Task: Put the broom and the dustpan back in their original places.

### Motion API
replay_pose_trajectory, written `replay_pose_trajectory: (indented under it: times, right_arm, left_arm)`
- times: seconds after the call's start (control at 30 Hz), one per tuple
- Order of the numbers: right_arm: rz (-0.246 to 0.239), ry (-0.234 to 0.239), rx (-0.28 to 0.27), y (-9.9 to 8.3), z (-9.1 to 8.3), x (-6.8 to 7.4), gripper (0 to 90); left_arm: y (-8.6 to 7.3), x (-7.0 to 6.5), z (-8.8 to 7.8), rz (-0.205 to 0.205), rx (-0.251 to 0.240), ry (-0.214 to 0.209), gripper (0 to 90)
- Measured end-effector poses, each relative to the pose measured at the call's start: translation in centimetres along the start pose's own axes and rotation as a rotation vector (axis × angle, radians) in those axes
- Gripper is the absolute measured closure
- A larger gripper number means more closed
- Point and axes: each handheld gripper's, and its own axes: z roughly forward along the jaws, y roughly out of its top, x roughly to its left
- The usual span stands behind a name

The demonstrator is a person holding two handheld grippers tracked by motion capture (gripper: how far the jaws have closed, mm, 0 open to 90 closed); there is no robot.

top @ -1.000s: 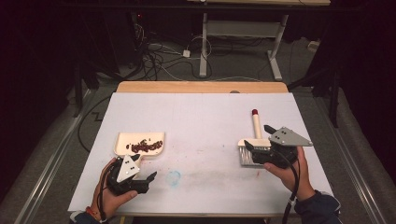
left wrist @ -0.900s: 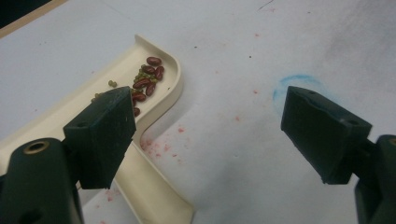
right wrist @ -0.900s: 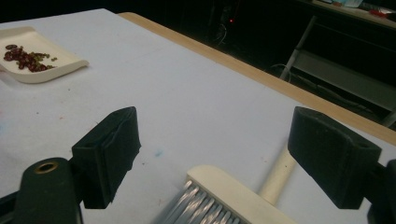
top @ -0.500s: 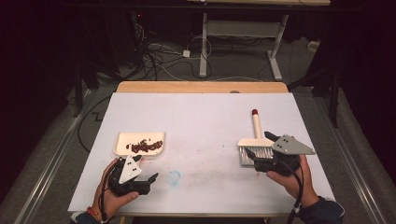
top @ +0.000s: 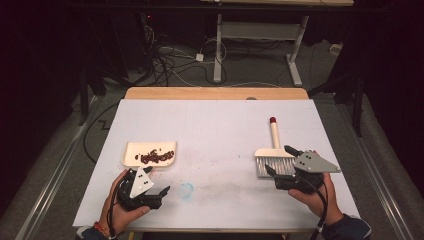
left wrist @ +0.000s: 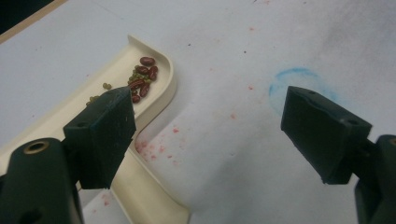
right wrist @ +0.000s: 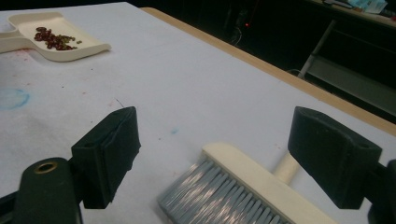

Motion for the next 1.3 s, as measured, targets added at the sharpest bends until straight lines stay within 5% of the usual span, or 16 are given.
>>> replay_pose_trajectory:
  times: [0.37,1.3]
  right_arm:
    - [0.016,-0.02,-0.003,-1.4,0.1,0.0,16.8]
    - [-0.019,0.026,0.123,-5.7,0.3,1.8,17.1]
  left_arm:
    - [0.1,-0.1,-0.1,0.005,-0.008,0.008,17.5]
    - [0.1,0.1,0.1,0.003,-0.017,0.003,17.5]
